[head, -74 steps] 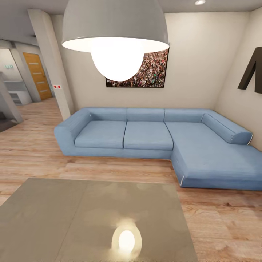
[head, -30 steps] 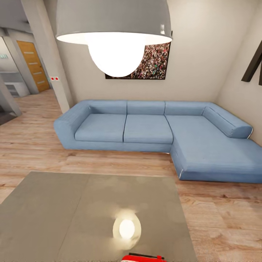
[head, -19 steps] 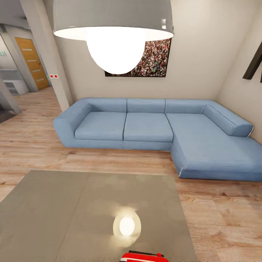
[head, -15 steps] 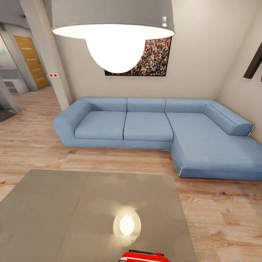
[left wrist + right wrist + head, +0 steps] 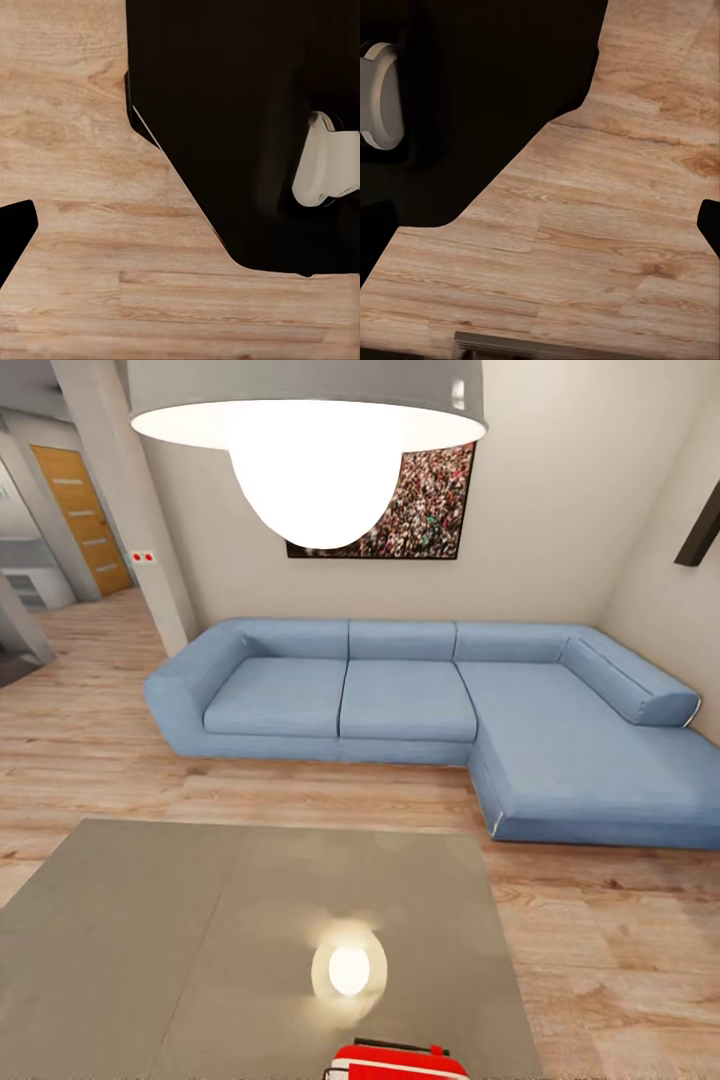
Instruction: Turn on the radio receiver that's on the table in the living room.
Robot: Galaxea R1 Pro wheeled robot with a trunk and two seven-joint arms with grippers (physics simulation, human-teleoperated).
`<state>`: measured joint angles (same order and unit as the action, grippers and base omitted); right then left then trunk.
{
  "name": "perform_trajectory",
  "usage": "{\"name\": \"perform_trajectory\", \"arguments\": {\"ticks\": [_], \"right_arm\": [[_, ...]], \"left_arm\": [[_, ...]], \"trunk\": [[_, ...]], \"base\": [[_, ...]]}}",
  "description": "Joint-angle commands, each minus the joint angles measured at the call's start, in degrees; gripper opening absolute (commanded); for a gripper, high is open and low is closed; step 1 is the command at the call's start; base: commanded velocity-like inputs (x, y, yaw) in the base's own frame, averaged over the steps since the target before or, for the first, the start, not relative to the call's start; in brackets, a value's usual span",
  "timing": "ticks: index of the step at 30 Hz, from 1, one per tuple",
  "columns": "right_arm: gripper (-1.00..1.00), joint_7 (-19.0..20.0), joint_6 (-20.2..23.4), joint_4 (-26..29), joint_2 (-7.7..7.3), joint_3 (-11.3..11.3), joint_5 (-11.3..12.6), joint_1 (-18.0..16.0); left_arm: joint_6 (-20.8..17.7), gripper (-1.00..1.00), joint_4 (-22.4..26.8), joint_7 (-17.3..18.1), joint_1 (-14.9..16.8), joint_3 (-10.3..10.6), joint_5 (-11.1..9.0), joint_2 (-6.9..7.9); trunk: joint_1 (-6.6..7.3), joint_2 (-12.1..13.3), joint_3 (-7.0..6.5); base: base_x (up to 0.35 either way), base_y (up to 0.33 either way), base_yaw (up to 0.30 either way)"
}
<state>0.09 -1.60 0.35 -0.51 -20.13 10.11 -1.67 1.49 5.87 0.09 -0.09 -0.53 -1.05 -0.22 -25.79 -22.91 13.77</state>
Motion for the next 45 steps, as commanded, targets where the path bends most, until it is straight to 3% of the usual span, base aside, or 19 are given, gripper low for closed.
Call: {"name": "perform_trajectory", "arguments": {"ticks": [1,45], "right_arm": [[1.00,0.00,-0.02,0.00,-0.01,0.00,0.00,0.00],[1.00,0.00,-0.05,0.00,0.03,0.00,-0.02,0.00]], "left_arm": [[0.00,1.00,-0.01,0.00,0.00,0.00,0.00,0.00],[0.00,1.00,-0.07,0.00,0.00,0.09,0.00,-0.04]], "trunk": [[0.00,0.00,0.09],[0.00,0.00,4.11]], "base": [[0.000,0.000,0.000],[0.000,0.000,0.000]]}}
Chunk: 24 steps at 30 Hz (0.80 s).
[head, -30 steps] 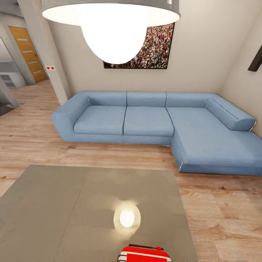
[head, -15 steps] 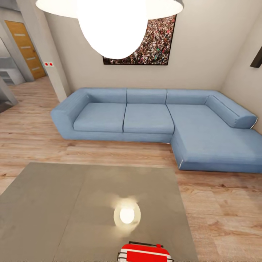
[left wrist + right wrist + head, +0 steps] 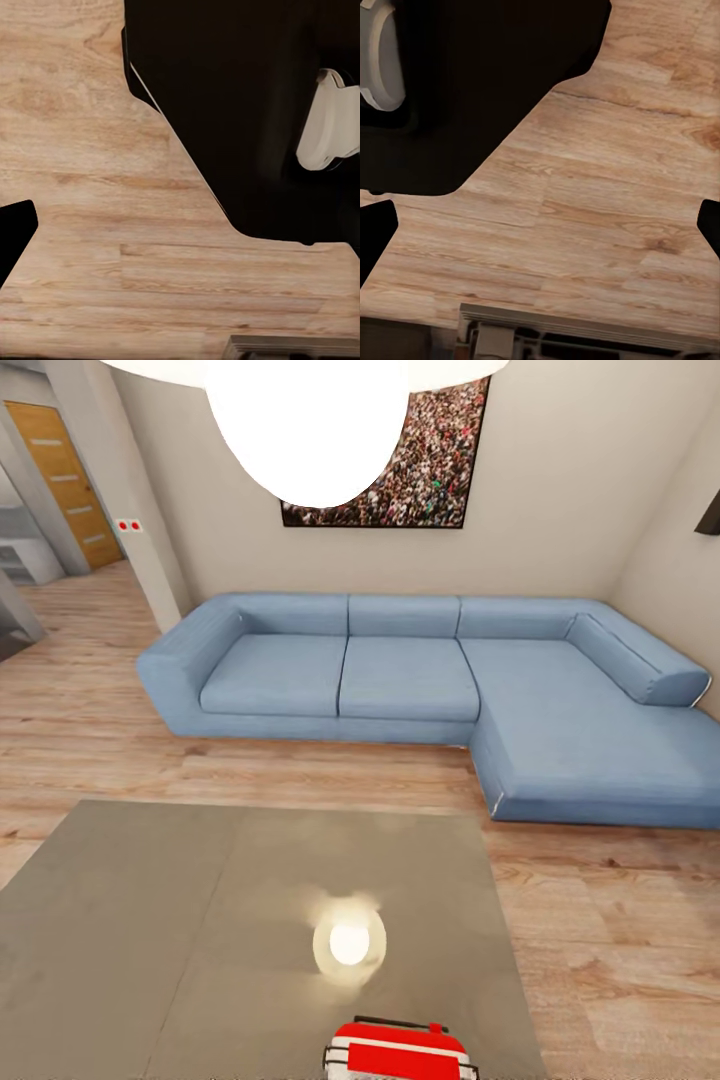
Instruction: Turn on the radio receiver that's on the table in the living room.
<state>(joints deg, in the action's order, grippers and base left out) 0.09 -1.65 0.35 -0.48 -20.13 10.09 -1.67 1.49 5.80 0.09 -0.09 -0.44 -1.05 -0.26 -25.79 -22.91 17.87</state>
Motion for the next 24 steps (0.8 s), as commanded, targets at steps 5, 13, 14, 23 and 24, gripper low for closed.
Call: {"name": "perform_trajectory", "arguments": {"ticks": [5,13,14,23,24], "right_arm": [[1.00,0.00,0.02,0.00,0.02,0.00,-0.01,0.00],[1.00,0.00,-0.01,0.00,0.03,0.00,0.01,0.00],[1.00,0.00,-0.01,0.00,0.03,0.00,0.01,0.00],[1.00,0.00,-0.02,0.00,-0.04,0.00,0.02,0.00],[1.00,0.00,0.00,0.00,-0.04,0.00,0.02,0.00]], "left_arm": [[0.01,1.00,0.00,0.00,0.00,0.00,0.00,0.00],[0.00,1.00,0.00,0.00,0.00,-0.03,0.00,0.00],[0.00,1.00,0.00,0.00,0.00,-0.02,0.00,0.00],[0.05,1.00,0.00,0.00,0.00,-0.01,0.00,0.00],[0.09,1.00,0.00,0.00,0.00,-0.01,0.00,0.00]], "trunk": [[0.00,0.00,0.46],[0.00,0.00,1.19],[0.00,0.00,1.28],[0.00,0.00,2.10],[0.00,0.00,2.19]], "base": [[0.000,0.000,0.000],[0.000,0.000,0.000],[0.000,0.000,0.000],[0.000,0.000,0.000],[0.000,0.000,0.000]]}}
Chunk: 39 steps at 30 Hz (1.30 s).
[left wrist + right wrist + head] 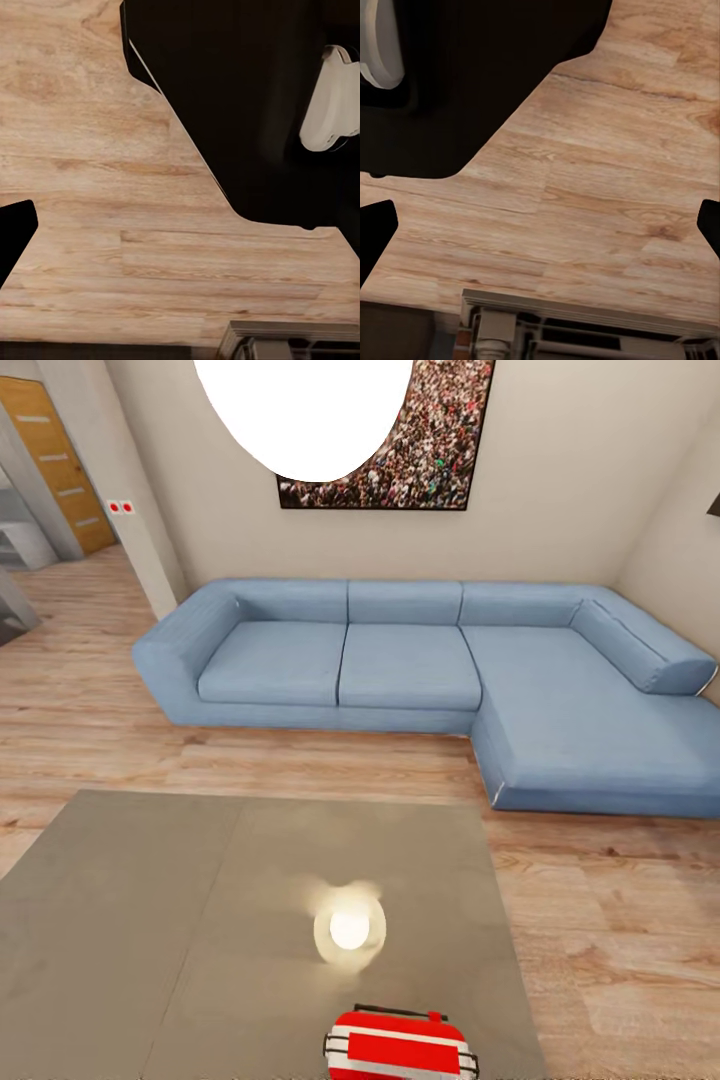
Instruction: Turn on the radio receiver that's on the table in the living room.
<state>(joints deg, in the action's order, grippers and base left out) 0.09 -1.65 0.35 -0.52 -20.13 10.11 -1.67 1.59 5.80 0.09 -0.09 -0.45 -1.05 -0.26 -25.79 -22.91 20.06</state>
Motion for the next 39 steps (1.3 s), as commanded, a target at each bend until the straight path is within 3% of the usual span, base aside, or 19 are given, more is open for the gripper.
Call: {"name": "perform_trajectory", "arguments": {"ticks": [1,39], "right_arm": [[1.00,0.00,-0.01,0.00,0.00,0.00,0.00,0.00],[1.00,0.00,-0.02,0.00,-0.01,0.00,0.00,0.00]], "left_arm": [[0.10,1.00,0.00,0.00,0.00,0.00,0.00,0.00],[0.58,1.00,-1.05,0.09,0.00,0.19,0.06,0.09]], "trunk": [[0.00,0.00,0.09],[0.00,0.00,3.56]], "base": [[0.000,0.000,0.000],[0.000,0.000,0.000]]}}
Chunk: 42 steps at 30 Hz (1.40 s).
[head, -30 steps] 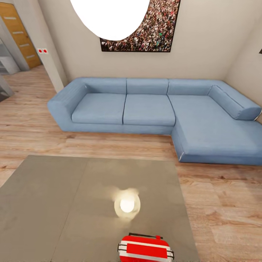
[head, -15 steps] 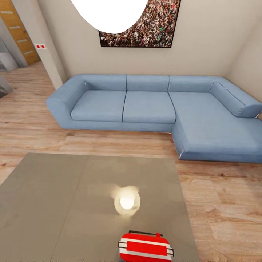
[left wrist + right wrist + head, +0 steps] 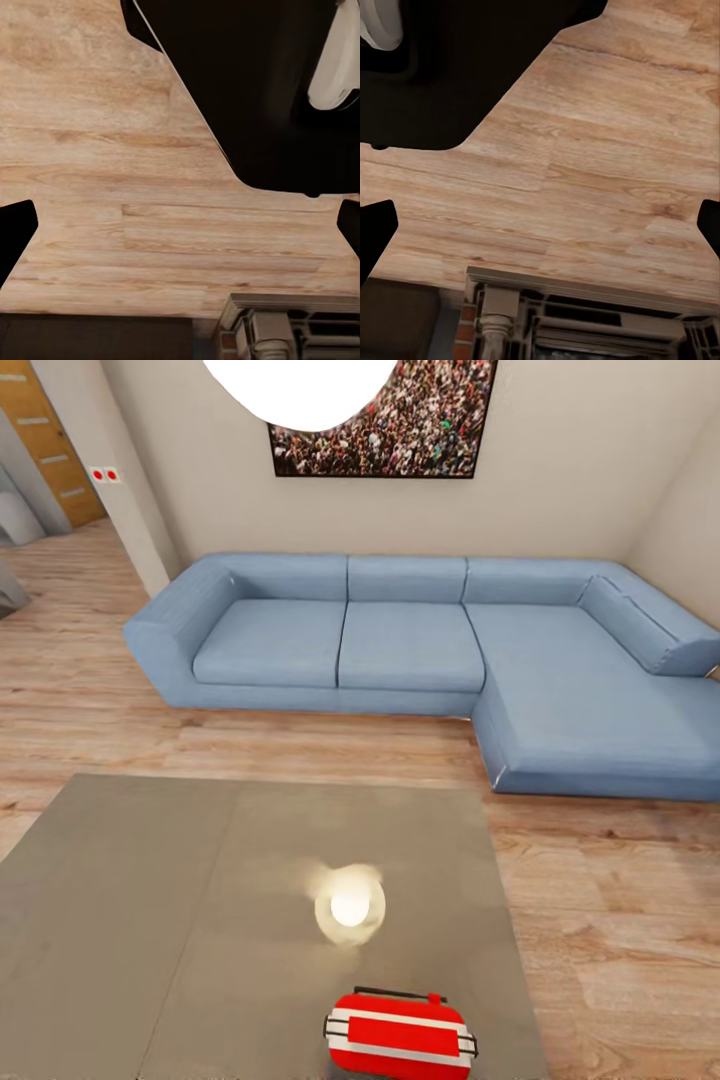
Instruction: Turn on the radio receiver that's on the table in the living room.
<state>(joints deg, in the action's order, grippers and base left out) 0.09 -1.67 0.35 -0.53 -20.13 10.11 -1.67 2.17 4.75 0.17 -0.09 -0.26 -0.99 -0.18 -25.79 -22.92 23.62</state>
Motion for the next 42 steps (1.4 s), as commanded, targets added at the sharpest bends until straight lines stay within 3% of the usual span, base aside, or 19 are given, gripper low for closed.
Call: {"name": "perform_trajectory", "arguments": {"ticks": [1,42], "right_arm": [[1.00,0.00,0.00,0.00,0.02,0.00,0.00,0.00],[1.00,0.01,0.03,0.00,0.09,0.00,0.00,0.00]], "left_arm": [[0.01,1.00,0.00,0.00,0.00,0.00,-0.01,0.00],[0.12,1.00,-0.62,0.00,0.00,-0.07,-0.33,0.00]], "trunk": [[0.00,0.00,0.09],[0.00,0.00,3.83]], "base": [[0.000,0.000,0.000],[0.000,0.000,0.000]]}}
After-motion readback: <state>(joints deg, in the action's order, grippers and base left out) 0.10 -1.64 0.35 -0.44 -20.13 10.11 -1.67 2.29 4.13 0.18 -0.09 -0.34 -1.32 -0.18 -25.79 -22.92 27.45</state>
